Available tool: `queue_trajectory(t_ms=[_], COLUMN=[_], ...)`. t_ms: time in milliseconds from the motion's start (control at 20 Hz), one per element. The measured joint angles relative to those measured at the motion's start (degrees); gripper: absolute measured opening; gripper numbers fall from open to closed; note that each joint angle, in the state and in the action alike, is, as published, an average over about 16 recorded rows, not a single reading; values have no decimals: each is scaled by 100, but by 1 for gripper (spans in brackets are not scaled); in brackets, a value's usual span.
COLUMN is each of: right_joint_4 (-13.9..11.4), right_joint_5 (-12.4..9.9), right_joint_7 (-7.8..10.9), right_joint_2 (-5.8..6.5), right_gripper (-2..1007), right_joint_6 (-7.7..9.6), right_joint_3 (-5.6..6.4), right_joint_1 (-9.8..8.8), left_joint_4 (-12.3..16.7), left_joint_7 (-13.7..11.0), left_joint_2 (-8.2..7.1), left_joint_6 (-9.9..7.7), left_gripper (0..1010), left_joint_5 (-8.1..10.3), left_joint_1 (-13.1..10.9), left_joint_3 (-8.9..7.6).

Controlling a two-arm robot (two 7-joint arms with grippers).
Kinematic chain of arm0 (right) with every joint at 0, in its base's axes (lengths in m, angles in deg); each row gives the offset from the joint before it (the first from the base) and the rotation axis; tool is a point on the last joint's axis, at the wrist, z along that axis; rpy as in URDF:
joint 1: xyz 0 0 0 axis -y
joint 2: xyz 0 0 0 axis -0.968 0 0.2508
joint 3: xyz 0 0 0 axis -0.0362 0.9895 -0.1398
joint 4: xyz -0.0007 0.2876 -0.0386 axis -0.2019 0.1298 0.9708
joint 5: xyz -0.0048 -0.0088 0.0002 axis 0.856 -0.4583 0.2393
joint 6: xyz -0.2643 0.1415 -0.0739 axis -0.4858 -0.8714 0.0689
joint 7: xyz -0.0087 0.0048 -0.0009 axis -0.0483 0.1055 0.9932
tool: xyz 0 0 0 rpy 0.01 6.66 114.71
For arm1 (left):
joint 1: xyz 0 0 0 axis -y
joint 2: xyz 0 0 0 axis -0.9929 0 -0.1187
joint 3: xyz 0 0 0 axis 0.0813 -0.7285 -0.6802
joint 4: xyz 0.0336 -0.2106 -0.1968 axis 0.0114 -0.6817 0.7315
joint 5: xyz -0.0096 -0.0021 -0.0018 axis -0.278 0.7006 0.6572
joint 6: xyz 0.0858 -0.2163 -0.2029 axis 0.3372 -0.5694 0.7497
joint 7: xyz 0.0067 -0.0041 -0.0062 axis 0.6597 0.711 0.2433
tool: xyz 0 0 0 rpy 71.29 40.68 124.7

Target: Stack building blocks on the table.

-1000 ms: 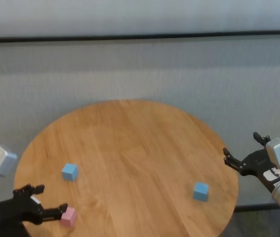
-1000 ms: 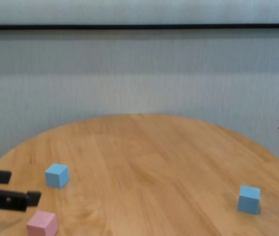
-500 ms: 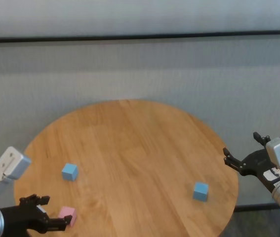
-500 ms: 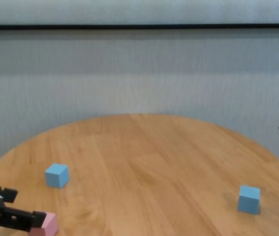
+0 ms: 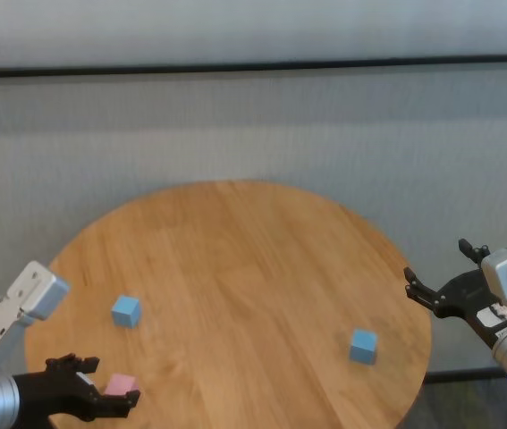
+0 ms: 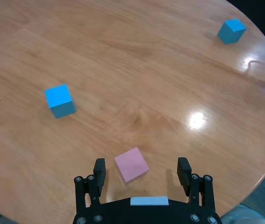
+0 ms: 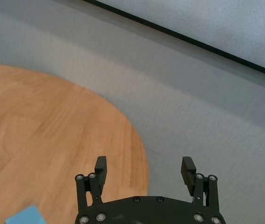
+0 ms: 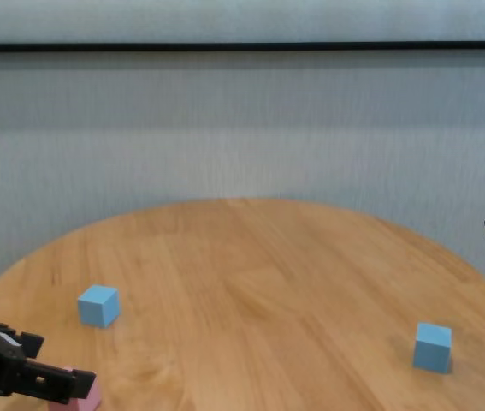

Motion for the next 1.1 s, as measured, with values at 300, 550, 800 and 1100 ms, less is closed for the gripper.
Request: queue_trajectory(t_ms=[300, 550, 800, 1100], right_joint_4=[0, 0, 0, 0], right_joint_5=[0, 0, 0, 0], right_joint_7=[0, 0, 0, 0], right_joint_2=[0, 0, 0, 0], right_gripper=[1001, 1001, 1001, 1001], right_joint_6=[0, 0, 0, 0], right_joint_3=[0, 0, 0, 0], right_joint_1=[0, 0, 0, 0], left_joint_4=[-26, -74, -140, -228], left_joint_7=[68, 201, 371, 514], left_joint_2=[64, 152, 268, 419], left_joint_6=[-315, -585, -751, -840], left_gripper=[1009, 1009, 1009, 1008], left_joint_5=[53, 60, 3, -125], left_joint_1=[148, 266, 350, 403], left_joint_3=[97, 180, 236, 258])
